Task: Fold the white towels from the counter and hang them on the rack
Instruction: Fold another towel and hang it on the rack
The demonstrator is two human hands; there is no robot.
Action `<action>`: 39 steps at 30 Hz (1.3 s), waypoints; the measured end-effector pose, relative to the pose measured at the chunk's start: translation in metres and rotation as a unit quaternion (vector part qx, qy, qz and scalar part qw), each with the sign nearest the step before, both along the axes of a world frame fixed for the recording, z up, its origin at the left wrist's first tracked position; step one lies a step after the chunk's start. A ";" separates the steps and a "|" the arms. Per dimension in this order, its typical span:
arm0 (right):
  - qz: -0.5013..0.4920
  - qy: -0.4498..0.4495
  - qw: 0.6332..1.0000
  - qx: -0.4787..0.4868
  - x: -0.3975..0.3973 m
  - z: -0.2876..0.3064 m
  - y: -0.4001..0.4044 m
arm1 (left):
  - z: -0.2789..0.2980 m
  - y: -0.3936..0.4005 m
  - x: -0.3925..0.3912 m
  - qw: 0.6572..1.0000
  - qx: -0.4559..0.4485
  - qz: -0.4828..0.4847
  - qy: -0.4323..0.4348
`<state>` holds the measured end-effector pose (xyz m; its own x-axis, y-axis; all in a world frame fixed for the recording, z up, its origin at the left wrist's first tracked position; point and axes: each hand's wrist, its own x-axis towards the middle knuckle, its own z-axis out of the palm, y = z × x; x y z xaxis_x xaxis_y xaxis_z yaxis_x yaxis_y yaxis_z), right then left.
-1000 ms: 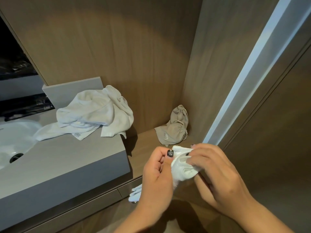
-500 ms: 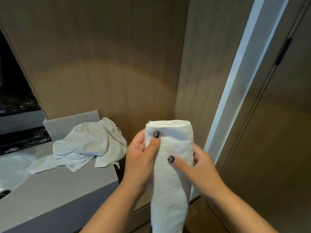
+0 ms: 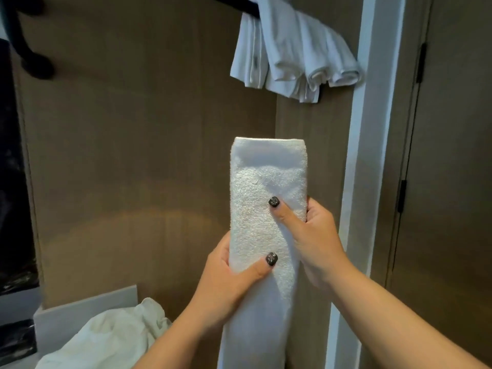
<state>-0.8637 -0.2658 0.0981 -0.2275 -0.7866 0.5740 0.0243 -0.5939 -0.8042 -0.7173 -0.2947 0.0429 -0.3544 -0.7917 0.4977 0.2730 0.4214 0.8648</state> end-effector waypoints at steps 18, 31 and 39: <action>-0.040 0.036 0.971 -0.232 0.014 0.278 -0.160 | 0.142 -0.169 0.016 0.977 -0.206 0.049 -0.020; -0.071 0.078 0.936 -0.336 -0.017 0.411 -0.215 | 0.246 -0.231 -0.035 0.941 -0.293 0.170 0.014; -0.007 0.057 0.935 -0.350 -0.028 0.466 -0.243 | 0.344 -0.233 -0.059 0.908 -0.301 0.281 0.075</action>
<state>-0.8912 -0.5090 0.5637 -0.1411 -0.2074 0.9680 -0.0489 -0.9752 -0.2160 -0.7763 -0.5278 0.3865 0.1292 -0.3944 0.9098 -0.0363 0.9150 0.4018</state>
